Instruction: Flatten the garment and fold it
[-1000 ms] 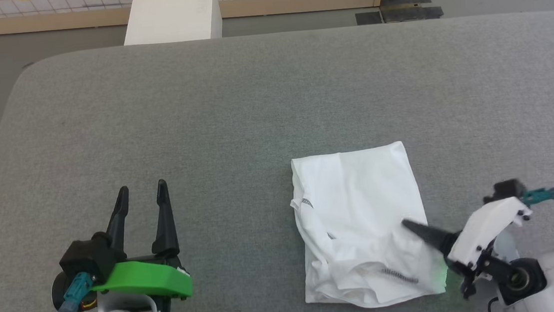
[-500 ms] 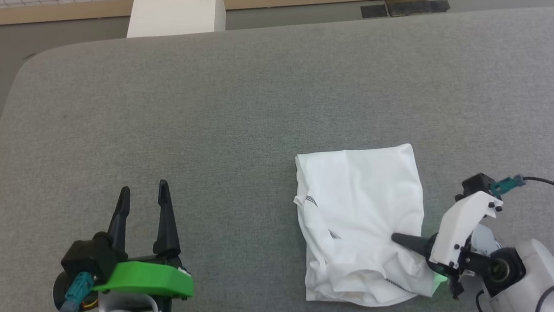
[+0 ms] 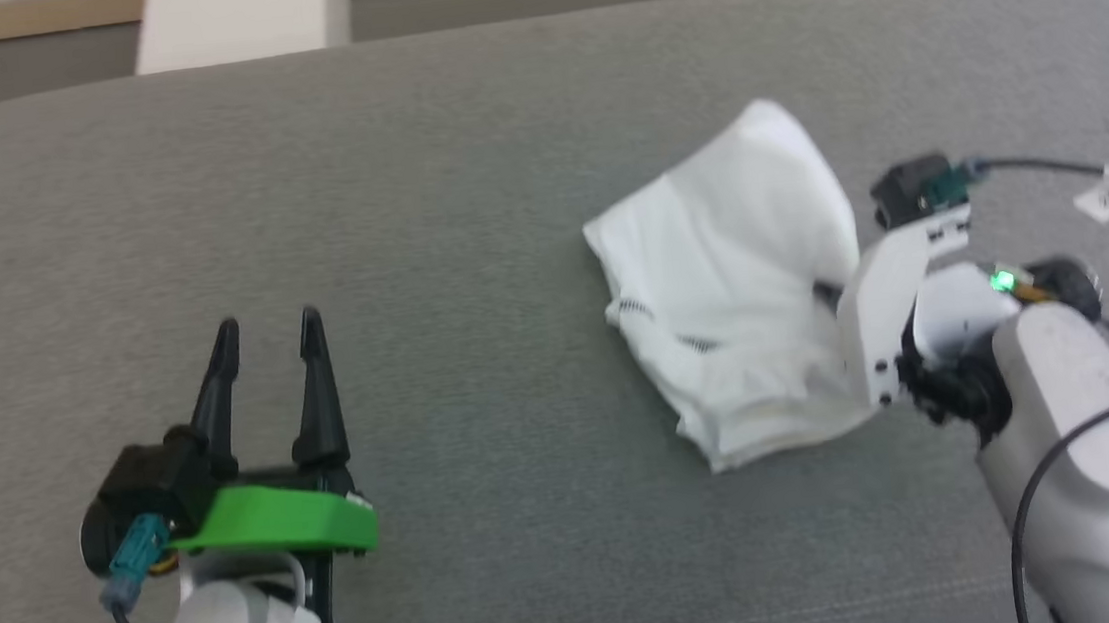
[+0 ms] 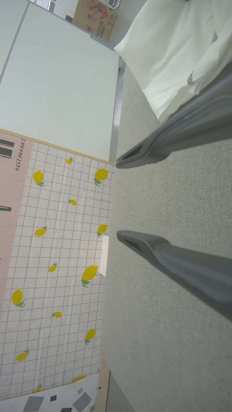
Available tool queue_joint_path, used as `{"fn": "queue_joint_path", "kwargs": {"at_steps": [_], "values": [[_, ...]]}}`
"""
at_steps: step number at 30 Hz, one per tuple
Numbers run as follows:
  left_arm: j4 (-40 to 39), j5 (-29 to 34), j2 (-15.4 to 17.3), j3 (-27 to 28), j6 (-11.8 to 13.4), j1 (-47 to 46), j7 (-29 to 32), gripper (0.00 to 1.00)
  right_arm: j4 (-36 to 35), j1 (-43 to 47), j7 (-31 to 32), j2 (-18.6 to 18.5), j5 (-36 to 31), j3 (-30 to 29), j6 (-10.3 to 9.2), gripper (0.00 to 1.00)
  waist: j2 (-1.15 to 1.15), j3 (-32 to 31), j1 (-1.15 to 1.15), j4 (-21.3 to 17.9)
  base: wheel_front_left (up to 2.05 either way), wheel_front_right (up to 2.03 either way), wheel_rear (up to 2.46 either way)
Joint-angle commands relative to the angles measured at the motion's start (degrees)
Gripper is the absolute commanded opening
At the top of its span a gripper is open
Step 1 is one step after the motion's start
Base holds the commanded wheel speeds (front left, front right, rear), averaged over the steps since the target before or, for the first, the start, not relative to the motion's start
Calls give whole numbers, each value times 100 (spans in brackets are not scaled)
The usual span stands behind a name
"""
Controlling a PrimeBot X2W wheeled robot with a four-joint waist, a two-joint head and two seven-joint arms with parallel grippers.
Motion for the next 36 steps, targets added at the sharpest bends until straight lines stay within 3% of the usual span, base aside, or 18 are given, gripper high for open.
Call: {"fn": "queue_joint_path", "kwargs": {"at_steps": [1, 7, 16, 22, 34, 35, 36], "values": [[-78, 76, -10, -20, -20, -195, -22, 100, -2, -234, -42, -84, -204, 37, -9, 0, 0, 536, 0, -598, 0, 0, 0], [-285, 268, 99, -82, -51, -601, -22, 100, 440, -980, -321, -469, -973, 63, -9, 0, 0, 1112, 0, -1339, 0, 0, 0], [-397, 486, 509, -390, -79, -975, 19, 100, 1309, -1928, -1032, -556, -1687, -730, -9, 0, 0, 1835, 0, -2059, 0, 0, 0], [-606, 514, 737, -453, -84, -1093, 226, 100, 1631, -2343, -1446, -720, -2327, -1394, -9, 0, 0, 2164, 0, -2068, 0, 0, 0], [-947, 471, 915, -462, -47, -1149, 481, 100, 2047, -2707, -2239, -872, -3387, -2807, -9, 0, 0, 2359, 0, -1617, 0, 0, 0], [-955, 459, 918, -456, -38, -1137, 482, 100, 2050, -2728, -2323, -873, -3487, -2892, -9, 27, 0, 2350, 0, -1584, 0, 0, 0], [-954, 451, 918, -460, -34, -1127, 477, 100, 2063, -2734, -2366, -877, -3566, -2968, -9, 100, 0, 2331, 0, -1556, 0, 0, 0]]}}
